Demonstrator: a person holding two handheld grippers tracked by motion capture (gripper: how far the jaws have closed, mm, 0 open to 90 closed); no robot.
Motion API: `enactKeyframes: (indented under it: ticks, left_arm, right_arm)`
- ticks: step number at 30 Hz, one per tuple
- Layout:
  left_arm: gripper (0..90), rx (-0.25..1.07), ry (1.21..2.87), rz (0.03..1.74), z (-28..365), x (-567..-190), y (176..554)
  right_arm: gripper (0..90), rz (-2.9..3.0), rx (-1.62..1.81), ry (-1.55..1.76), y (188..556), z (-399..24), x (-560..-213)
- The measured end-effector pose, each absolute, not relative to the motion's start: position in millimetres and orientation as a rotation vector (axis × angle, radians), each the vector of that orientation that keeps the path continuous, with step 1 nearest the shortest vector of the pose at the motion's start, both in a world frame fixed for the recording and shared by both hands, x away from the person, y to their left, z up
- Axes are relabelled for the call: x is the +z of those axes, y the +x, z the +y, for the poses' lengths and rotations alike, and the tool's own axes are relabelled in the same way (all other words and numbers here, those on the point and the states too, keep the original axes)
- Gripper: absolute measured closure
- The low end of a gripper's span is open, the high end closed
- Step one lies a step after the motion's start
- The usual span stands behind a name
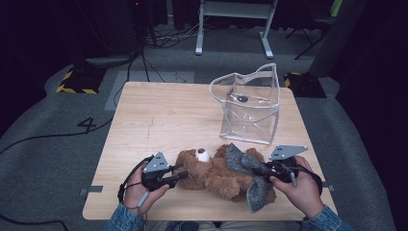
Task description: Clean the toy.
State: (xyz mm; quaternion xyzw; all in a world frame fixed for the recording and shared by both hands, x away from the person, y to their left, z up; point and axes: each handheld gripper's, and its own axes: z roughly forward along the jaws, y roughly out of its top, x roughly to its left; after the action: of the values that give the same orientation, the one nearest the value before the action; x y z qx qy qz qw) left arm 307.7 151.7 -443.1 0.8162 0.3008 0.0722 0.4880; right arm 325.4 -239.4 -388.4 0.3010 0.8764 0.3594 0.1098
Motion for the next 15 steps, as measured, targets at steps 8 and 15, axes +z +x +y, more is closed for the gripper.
enactKeyframes:
  ticks: [8, 15]
  left_arm:
    - [68.3, 0.158, 1.976, 0.739, 152, -443, 308]
    - [68.9, 0.097, 1.944, 0.728, 151, -438, 303]
  right_arm:
    - [75.0, 2.556, 1.044, 0.960, 324, -263, -394]
    - [74.9, 2.509, 1.017, 1.030, 320, -287, -393]
